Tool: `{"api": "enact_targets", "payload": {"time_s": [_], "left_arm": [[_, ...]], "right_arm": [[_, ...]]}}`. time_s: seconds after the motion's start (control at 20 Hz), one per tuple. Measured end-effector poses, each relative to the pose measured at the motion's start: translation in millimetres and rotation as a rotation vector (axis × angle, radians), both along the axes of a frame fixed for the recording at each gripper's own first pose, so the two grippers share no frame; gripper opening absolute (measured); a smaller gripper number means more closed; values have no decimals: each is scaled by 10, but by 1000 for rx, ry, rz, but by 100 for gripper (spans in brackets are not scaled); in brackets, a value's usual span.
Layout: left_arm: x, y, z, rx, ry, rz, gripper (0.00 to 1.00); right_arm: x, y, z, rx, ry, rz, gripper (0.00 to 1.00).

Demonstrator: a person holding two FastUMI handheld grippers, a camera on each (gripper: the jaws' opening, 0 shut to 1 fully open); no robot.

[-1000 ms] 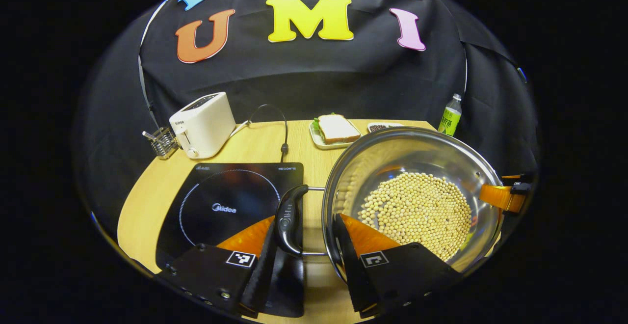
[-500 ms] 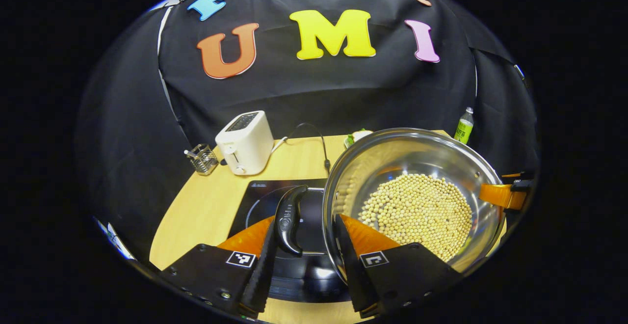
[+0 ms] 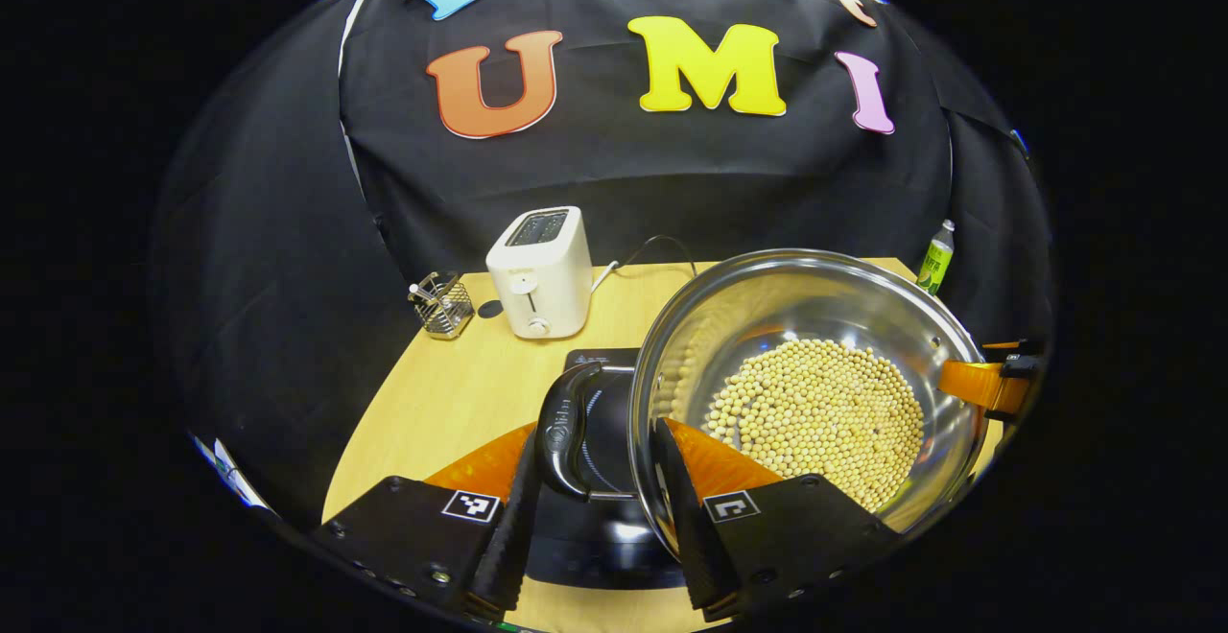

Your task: First push the handle of the pot to place it horizontally, then grasp the pot with both hands and set it on the induction cooktop.

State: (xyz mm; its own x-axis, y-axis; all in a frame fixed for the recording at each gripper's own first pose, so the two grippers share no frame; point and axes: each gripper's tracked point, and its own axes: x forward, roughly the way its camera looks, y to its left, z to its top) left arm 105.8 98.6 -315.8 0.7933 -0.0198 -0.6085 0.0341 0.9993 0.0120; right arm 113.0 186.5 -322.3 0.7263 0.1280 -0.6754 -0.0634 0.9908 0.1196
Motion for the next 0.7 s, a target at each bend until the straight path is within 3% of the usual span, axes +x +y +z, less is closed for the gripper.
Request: {"api": "enact_targets", "payload": {"time_s": [0.35, 0.7], "left_arm": [[186, 493, -353, 19, 19, -1, 62], [371, 617, -680, 11, 45, -7, 62]], "right_arm": [[167, 590, -306, 14, 27, -18, 60], [325, 774, -547, 6, 62, -32, 62]]}}
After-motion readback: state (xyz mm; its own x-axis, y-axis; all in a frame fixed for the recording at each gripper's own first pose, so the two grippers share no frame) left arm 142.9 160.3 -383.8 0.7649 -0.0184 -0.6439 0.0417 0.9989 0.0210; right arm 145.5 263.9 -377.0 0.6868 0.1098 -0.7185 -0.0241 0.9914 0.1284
